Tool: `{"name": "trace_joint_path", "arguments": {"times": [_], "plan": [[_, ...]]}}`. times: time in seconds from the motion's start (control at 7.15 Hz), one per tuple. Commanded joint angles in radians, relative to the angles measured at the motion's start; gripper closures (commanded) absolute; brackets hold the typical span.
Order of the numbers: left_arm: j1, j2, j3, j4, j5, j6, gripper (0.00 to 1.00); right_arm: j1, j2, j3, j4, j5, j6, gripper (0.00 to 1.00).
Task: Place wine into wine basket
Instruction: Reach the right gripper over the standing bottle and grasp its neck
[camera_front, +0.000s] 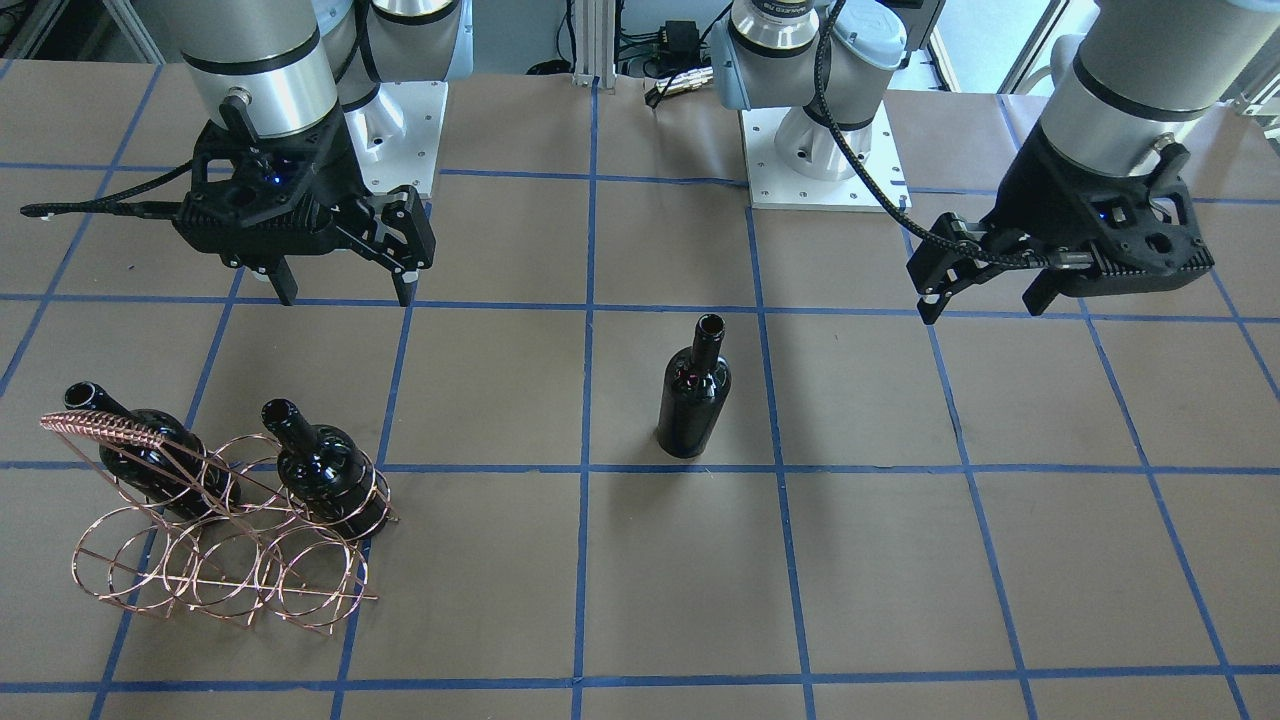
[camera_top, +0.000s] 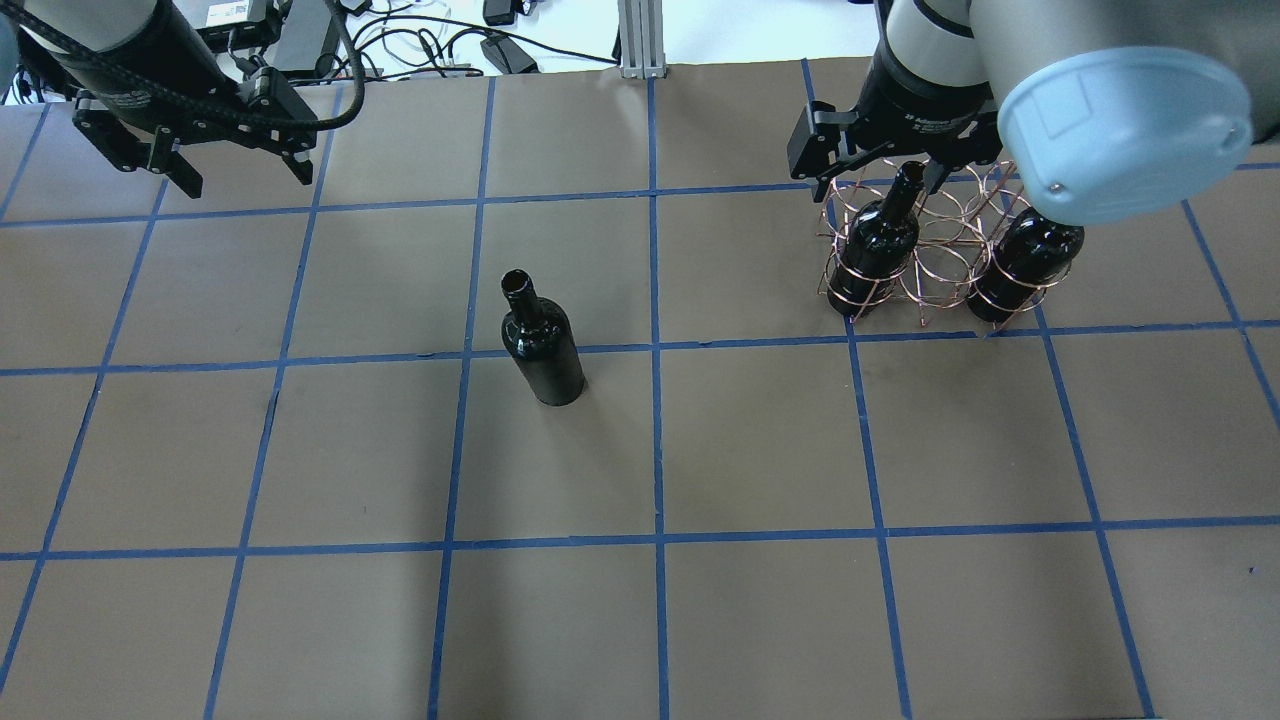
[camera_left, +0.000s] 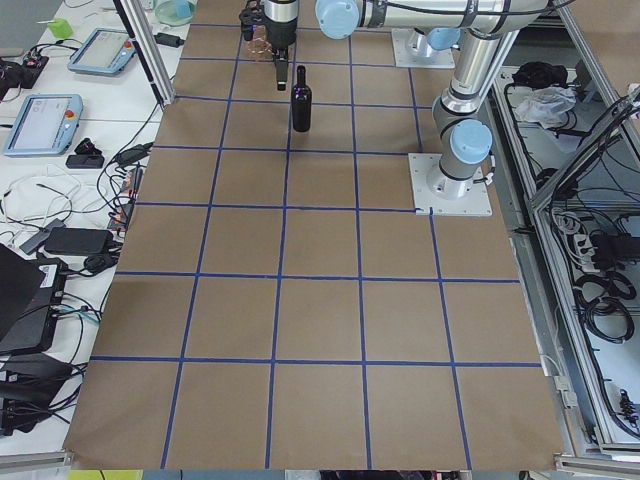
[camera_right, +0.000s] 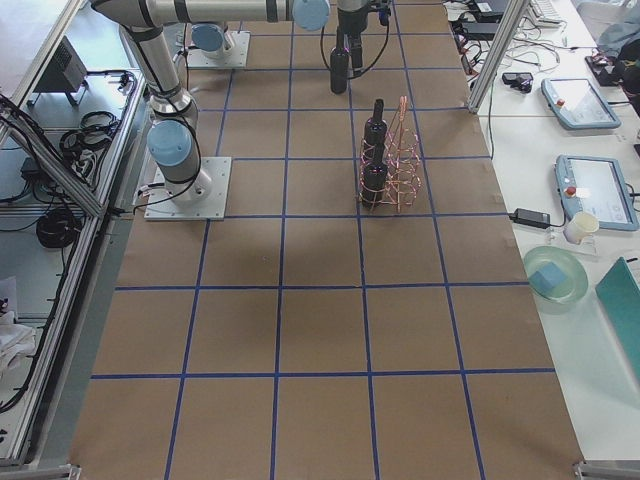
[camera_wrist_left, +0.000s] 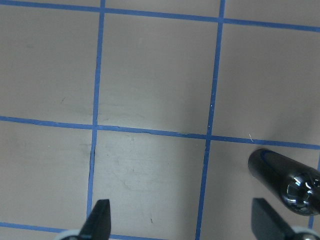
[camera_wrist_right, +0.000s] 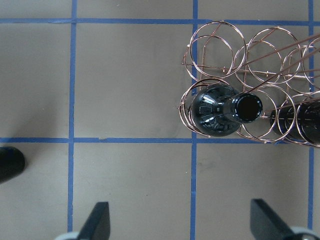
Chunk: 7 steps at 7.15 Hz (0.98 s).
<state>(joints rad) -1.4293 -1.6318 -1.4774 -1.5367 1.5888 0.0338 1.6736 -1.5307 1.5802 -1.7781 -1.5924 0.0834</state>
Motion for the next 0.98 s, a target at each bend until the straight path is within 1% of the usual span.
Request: {"name": "trace_joint_path", "arguments": {"times": [0.0, 0.14, 0.28, 0.42, 0.56, 0.7, 0.84], "plan": [[0.009, 0.027, -0.015, -0.069, 0.01, 0.005, 0.0, 0.0, -0.002, 0.0, -0.003, 0.002, 0.012, 0.0], [0.001, 0.03, -0.026, -0.106, 0.017, 0.0, 0.0, 0.0, -0.003, -0.002, -0.003, 0.002, 0.015, 0.0], [0.0, 0.033, -0.024, -0.103, 0.016, 0.008, 0.0, 0.005, -0.003, -0.005, -0.001, 0.002, 0.039, 0.0], [0.003, 0.039, -0.023, -0.103, 0.016, 0.026, 0.0, 0.041, -0.003, -0.025, -0.001, 0.0, 0.164, 0.0], [-0.002, 0.043, -0.026, -0.108, 0.017, 0.026, 0.0, 0.116, 0.045, -0.089, 0.002, -0.001, 0.264, 0.0], [-0.003, 0.047, -0.024, -0.108, 0.025, 0.026, 0.0, 0.209, 0.1, -0.173, 0.009, -0.017, 0.353, 0.0], [-0.002, 0.052, -0.021, -0.106, 0.031, 0.028, 0.0, 0.262, 0.139, -0.213, 0.009, -0.017, 0.433, 0.0]]}}
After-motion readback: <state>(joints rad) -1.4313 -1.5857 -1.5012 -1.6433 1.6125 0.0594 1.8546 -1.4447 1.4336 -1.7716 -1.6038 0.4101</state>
